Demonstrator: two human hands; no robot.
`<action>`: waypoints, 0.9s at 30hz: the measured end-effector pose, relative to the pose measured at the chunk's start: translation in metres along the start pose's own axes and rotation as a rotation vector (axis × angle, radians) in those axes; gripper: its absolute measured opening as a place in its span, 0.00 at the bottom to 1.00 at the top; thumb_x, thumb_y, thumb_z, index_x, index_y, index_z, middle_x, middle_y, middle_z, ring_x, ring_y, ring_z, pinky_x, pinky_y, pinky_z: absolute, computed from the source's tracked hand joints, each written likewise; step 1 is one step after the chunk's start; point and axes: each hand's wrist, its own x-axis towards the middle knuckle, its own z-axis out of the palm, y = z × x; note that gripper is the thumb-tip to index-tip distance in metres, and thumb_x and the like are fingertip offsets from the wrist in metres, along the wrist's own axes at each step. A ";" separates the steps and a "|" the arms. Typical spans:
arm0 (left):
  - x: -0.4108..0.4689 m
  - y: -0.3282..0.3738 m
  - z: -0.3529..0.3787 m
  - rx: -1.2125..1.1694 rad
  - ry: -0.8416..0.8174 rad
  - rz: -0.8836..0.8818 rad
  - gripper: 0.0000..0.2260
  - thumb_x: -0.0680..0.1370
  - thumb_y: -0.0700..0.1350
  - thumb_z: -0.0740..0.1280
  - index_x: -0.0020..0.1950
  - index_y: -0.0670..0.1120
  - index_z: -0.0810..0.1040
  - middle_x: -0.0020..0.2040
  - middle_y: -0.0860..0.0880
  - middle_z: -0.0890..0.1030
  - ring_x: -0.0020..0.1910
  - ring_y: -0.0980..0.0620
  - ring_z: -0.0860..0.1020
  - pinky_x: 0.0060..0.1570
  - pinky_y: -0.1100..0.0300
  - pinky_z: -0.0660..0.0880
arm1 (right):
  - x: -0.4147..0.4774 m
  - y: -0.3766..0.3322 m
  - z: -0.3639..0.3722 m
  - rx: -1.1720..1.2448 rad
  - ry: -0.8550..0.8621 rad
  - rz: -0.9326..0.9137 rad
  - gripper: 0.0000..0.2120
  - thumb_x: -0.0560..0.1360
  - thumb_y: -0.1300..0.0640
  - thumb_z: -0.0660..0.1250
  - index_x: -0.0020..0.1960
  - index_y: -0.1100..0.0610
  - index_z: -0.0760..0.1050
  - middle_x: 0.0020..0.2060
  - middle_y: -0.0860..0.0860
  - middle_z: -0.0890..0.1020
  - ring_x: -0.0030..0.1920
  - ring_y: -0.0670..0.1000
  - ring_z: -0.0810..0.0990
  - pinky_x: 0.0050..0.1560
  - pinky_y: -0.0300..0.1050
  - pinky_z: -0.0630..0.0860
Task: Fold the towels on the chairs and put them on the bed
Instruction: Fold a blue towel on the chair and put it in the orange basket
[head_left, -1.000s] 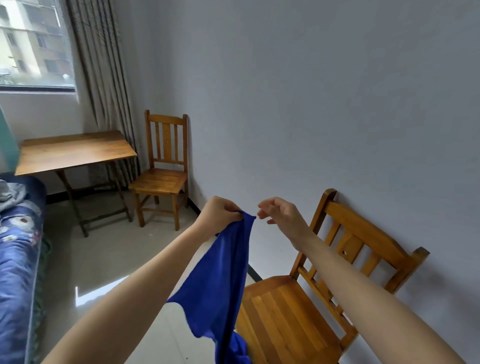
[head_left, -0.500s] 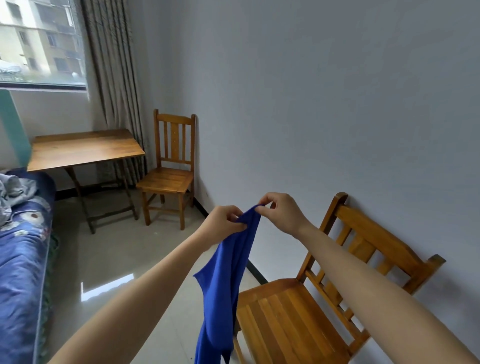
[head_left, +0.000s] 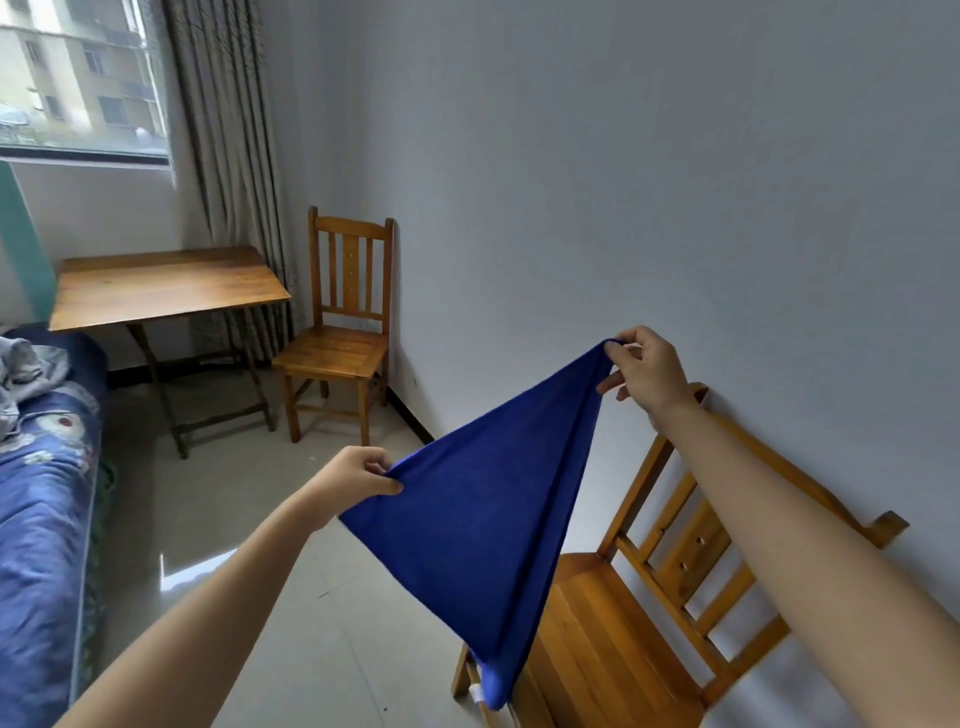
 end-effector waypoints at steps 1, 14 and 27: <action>0.000 -0.002 -0.006 -0.026 0.021 0.009 0.03 0.74 0.37 0.68 0.47 0.40 0.79 0.45 0.43 0.82 0.45 0.46 0.80 0.46 0.56 0.77 | 0.001 0.003 -0.002 -0.003 0.007 0.008 0.03 0.80 0.59 0.57 0.50 0.58 0.68 0.39 0.51 0.77 0.22 0.41 0.77 0.24 0.33 0.71; -0.003 0.002 -0.035 -0.974 0.191 0.066 0.06 0.79 0.46 0.61 0.46 0.46 0.75 0.37 0.49 0.80 0.39 0.52 0.76 0.44 0.59 0.72 | -0.010 0.030 -0.010 -0.180 0.061 -0.010 0.11 0.81 0.56 0.54 0.60 0.61 0.65 0.47 0.54 0.76 0.36 0.46 0.75 0.29 0.29 0.72; 0.012 0.050 -0.028 -0.738 0.310 0.118 0.06 0.78 0.48 0.64 0.46 0.47 0.77 0.43 0.49 0.80 0.43 0.53 0.77 0.46 0.59 0.74 | 0.024 0.067 -0.022 -0.016 0.001 0.155 0.10 0.81 0.57 0.53 0.61 0.58 0.65 0.52 0.54 0.75 0.49 0.53 0.76 0.48 0.45 0.73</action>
